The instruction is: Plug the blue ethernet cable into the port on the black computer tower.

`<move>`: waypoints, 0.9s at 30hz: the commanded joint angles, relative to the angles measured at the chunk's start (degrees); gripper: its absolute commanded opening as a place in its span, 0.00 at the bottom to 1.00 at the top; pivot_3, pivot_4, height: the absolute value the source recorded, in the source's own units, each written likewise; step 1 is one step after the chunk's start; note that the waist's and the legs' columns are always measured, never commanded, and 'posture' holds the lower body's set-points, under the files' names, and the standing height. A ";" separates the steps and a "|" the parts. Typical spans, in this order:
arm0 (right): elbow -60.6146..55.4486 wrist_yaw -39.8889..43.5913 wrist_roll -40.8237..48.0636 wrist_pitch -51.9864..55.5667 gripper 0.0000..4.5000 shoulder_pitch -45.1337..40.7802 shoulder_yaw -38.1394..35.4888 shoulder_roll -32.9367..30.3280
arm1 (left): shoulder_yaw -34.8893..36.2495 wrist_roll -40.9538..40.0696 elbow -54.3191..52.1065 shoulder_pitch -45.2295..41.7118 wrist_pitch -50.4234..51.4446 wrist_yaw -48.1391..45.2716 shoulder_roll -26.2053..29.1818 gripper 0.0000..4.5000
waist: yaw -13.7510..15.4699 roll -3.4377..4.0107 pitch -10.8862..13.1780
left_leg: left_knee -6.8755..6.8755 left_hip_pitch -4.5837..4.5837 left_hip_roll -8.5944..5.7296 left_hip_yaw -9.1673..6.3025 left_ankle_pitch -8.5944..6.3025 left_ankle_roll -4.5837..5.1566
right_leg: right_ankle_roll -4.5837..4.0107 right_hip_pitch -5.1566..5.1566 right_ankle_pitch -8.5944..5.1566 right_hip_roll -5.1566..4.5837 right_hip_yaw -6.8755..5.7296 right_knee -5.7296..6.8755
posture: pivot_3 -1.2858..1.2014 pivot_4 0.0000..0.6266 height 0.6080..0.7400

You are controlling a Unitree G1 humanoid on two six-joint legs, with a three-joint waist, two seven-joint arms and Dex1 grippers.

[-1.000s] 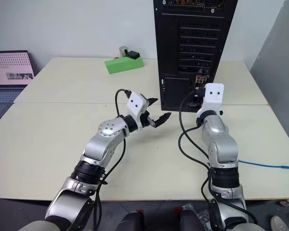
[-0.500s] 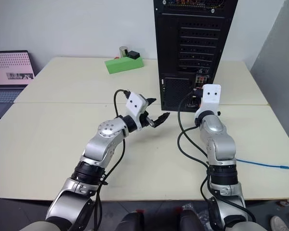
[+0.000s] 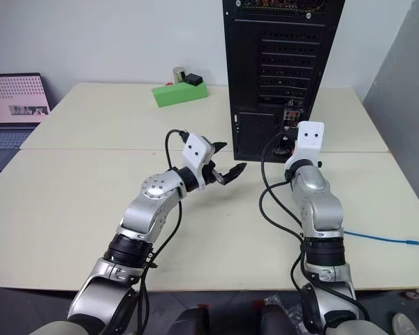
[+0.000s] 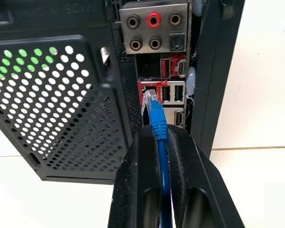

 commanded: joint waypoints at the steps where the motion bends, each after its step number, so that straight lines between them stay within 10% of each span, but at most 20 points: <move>1: -0.18 0.40 0.45 -1.78 0.00 -2.27 -0.56 0.10 | 1.07 0.47 -1.50 -0.18 -1.43 0.17 -0.42 0.99 | -0.02 0.00 0.00 | 0.00 0.00 0.00 0.00 0.00 0.00 | 0.00 0.00 0.00 0.00 0.00 0.00 | 0.52 0.24 1.00; 27: -1.57 -8.68 3.68 3.97 0.00 -7.76 -5.18 9.10 | 1.38 0.75 -2.26 0.15 -0.36 0.20 -0.96 0.99 | -0.36 0.00 0.00 | -0.01 -0.02 0.01 0.01 0.00 0.00 | 0.00 -0.05 0.00 0.00 0.03 0.02 | 0.52 0.24 1.00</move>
